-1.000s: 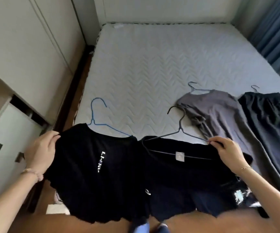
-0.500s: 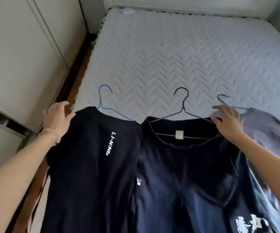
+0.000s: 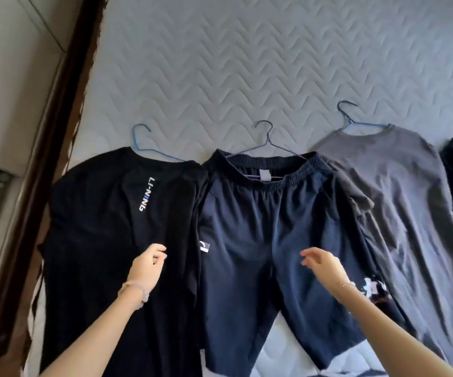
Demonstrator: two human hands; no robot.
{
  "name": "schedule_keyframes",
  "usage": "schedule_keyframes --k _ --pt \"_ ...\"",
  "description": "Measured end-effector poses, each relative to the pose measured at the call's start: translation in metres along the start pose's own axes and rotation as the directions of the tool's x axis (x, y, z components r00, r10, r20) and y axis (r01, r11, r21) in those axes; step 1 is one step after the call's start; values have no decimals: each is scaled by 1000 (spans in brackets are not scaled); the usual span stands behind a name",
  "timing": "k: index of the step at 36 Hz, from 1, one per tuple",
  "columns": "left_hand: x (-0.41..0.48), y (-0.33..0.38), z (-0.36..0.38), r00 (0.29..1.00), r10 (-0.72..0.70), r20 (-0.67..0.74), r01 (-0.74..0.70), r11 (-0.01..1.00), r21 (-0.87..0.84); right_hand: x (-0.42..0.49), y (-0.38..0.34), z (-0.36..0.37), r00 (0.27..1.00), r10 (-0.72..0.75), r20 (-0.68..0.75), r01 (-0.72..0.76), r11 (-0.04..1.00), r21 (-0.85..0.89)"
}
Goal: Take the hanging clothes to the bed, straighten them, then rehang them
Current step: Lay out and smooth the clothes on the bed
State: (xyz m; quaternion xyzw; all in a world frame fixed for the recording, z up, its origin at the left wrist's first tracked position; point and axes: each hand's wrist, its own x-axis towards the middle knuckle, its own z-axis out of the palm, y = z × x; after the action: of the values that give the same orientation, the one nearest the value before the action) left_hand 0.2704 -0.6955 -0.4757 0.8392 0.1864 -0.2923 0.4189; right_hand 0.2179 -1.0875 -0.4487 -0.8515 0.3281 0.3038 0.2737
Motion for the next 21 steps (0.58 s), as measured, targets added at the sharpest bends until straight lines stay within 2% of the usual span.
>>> schedule_keyframes --k 4,8,10,16,21 --pt "-63 -39 55 994 -81 77 81 997 -5 -30 67 22 988 146 58 -147 989 14" --pt "-119 -56 94 992 -119 51 120 992 -23 -47 118 32 965 244 99 -251 965 73" --pt "-139 -61 108 991 -120 54 120 993 5 -50 140 35 961 260 93 -269 959 88" --pt "-168 -56 155 964 -162 213 160 987 27 -54 179 27 954 287 90 -300 936 184" --pt "-160 -31 206 958 -155 240 140 987 80 -39 205 5 953 301 -15 -289 927 239"
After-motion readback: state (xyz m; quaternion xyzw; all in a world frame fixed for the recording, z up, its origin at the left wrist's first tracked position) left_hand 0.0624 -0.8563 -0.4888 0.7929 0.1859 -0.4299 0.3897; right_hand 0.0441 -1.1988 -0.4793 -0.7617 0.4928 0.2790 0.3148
